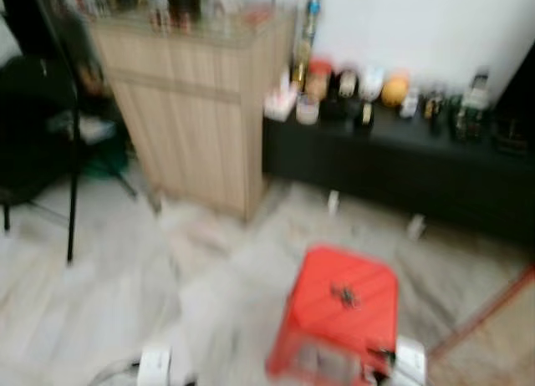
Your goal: Hang keys on a hook
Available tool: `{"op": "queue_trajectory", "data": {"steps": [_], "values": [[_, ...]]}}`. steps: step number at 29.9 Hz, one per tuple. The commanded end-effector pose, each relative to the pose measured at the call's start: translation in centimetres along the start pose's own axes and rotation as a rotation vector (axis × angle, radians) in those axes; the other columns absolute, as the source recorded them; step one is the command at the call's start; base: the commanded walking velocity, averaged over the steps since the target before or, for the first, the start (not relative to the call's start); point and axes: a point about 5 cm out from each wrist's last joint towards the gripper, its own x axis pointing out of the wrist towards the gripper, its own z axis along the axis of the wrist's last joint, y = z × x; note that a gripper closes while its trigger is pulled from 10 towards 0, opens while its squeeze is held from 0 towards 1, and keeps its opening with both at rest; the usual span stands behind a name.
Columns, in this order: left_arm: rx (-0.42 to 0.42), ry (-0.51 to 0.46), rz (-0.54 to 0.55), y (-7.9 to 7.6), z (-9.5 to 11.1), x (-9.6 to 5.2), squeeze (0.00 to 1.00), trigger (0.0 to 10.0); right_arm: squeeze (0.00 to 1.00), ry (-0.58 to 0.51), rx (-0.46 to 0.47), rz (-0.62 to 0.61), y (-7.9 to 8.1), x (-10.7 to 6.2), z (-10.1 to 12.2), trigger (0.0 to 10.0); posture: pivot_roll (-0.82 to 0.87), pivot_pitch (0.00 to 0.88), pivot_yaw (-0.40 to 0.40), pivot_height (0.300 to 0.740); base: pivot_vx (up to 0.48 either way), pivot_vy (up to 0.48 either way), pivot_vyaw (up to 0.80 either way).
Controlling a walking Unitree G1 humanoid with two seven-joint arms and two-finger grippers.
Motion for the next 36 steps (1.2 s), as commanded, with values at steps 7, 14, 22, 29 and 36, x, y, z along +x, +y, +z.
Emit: {"op": "queue_trajectory", "data": {"steps": [7,14,22,29,36], "values": [[-0.011,0.014,-0.01,-0.54,-0.36,0.0,0.0,10.0,0.0,-0.01,0.002,-0.025,-0.78,-0.04,0.36,10.0,-0.03,0.0,-0.051,0.74,-0.279,0.0,0.0],[-0.009,0.015,-0.008,-0.52,-0.41,-0.01,0.0,10.0,0.0,-0.013,0.014,-0.03,-0.83,-0.05,0.35,10.0,-0.03,0.0,-0.051,0.74,0.0,0.0,0.0],[-0.02,0.012,-0.007,-0.53,-0.45,-0.03,0.0,10.0,0.0,-0.01,0.05,-0.04,-0.94,-0.07,0.28,10.0,-0.03,0.0,-0.053,0.74,0.0,0.0,-0.28],[-0.012,0.014,-0.015,-0.65,-0.42,0.0,0.0,10.0,0.0,-0.014,0.041,-0.036,-0.91,-0.03,0.45,10.0,-0.03,0.0,-0.052,0.74,0.0,0.0,-0.79],[0.022,0.009,-0.009,-0.59,-0.29,0.01,0.0,10.0,0.0,-0.025,0.057,-0.043,-0.91,-0.03,0.52,10.0,-0.03,0.0,-0.049,0.74,0.0,0.0,-0.32]]}}
